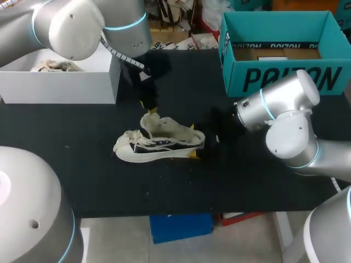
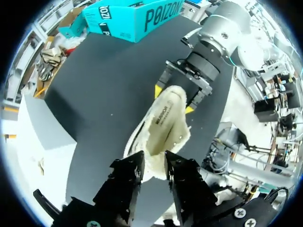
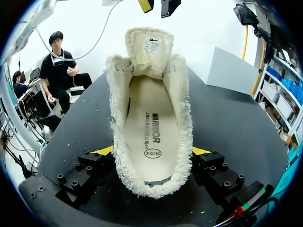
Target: Take the shoe out of the shoebox, open the shoe tongue, remove and reinsert the insole, then place the shoe into the shoebox
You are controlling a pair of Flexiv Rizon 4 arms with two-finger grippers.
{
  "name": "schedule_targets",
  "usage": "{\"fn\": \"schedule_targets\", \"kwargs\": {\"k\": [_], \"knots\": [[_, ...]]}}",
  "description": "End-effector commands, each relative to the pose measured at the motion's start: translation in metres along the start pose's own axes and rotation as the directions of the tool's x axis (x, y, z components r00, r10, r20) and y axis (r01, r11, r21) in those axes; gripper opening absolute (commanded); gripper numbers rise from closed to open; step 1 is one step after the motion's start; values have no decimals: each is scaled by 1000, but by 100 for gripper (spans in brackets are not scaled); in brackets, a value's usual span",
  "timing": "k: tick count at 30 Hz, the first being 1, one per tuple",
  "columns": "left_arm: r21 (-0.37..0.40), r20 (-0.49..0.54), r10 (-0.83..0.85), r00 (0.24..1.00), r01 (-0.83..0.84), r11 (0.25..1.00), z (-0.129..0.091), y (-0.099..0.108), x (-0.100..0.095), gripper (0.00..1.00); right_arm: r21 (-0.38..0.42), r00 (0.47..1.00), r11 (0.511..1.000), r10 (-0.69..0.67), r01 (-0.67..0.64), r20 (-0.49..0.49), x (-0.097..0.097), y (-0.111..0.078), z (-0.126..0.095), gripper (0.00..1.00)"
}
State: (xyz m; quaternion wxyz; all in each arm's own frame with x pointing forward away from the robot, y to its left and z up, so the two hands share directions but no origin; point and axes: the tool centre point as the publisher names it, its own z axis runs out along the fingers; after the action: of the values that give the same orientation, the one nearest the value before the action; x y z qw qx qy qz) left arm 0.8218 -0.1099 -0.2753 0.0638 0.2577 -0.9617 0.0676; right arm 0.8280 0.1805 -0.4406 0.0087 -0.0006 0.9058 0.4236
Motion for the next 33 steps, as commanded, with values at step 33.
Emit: {"fn": "schedule_targets", "kwargs": {"k": [33], "knots": [[59, -259, 441, 859, -442, 895, 34, -20, 32, 0, 2, 1000, 1000, 1, -1, 1, 0, -2, 2, 0]]}}
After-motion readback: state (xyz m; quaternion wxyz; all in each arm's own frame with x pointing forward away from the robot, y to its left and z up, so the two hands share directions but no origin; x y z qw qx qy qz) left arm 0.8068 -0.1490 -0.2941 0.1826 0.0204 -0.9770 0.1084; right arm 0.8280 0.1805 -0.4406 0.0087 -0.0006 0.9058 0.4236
